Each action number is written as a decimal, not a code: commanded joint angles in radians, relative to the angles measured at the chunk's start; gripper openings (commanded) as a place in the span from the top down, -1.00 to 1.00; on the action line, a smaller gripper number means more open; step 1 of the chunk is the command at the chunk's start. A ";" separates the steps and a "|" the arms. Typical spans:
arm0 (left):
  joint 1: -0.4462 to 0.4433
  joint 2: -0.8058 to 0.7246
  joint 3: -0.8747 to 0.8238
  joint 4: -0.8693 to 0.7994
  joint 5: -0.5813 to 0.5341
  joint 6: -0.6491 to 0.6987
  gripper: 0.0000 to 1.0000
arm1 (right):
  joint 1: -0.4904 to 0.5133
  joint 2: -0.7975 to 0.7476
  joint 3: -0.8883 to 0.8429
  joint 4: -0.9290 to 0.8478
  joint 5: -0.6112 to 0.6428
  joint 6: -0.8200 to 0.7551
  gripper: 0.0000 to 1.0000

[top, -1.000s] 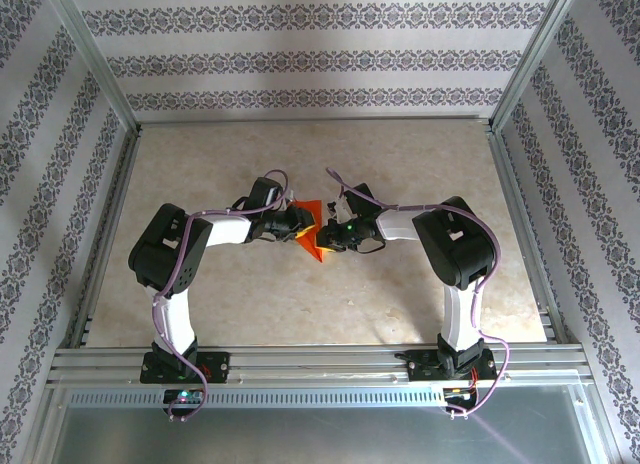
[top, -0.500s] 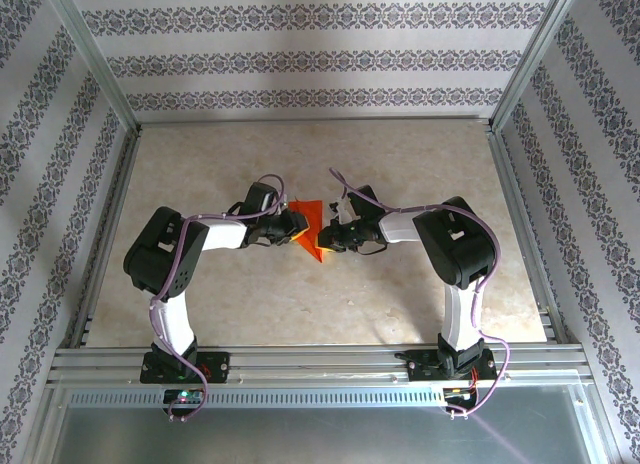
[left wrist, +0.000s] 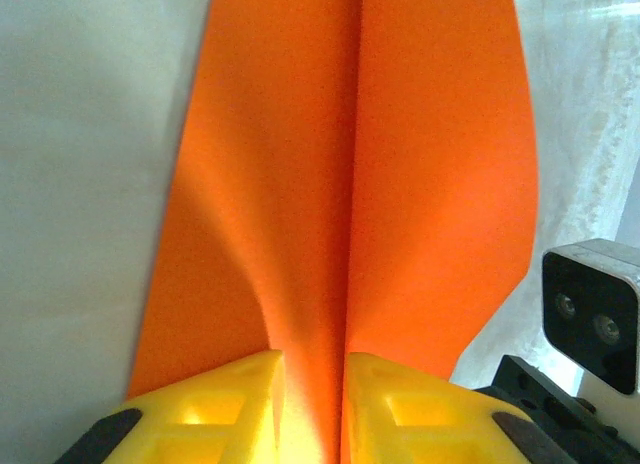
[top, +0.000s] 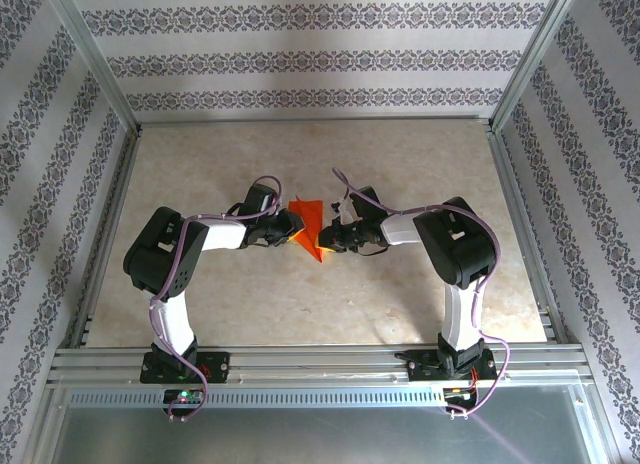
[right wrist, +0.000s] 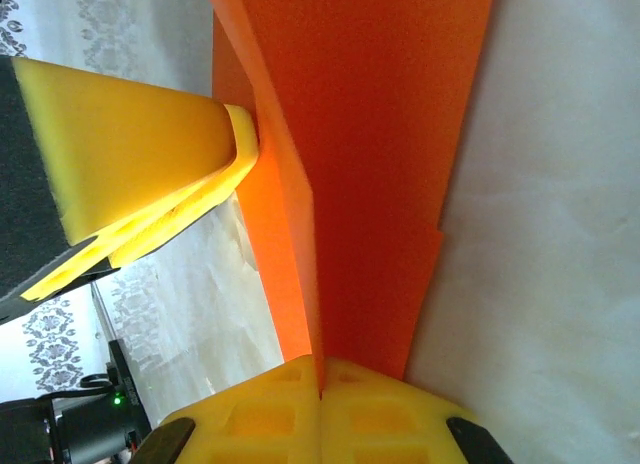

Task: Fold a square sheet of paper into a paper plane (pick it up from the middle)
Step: Fourth fold the wing at the center of the table.

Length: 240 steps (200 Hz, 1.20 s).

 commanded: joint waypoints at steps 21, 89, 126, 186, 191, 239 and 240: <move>0.009 0.017 -0.005 -0.037 -0.021 -0.027 0.57 | -0.026 0.003 -0.046 -0.022 0.099 0.008 0.88; 0.009 0.014 -0.007 -0.052 -0.026 -0.029 0.58 | -0.026 -0.017 -0.057 -0.014 0.099 0.017 0.90; 0.008 0.001 -0.014 -0.055 -0.030 -0.036 0.59 | -0.026 -0.036 -0.057 -0.021 0.102 0.018 0.90; 0.006 -0.014 -0.025 -0.046 -0.027 -0.063 0.59 | -0.015 -0.044 -0.033 -0.044 0.092 0.018 0.92; 0.005 -0.014 -0.028 -0.044 -0.027 -0.065 0.59 | -0.014 -0.040 -0.031 -0.044 0.088 0.021 0.91; 0.005 -0.011 -0.028 -0.035 -0.018 -0.068 0.59 | -0.009 -0.055 -0.013 -0.025 0.051 0.042 0.91; 0.006 -0.011 -0.028 -0.036 -0.018 -0.068 0.59 | -0.009 -0.057 -0.011 -0.026 0.051 0.042 0.91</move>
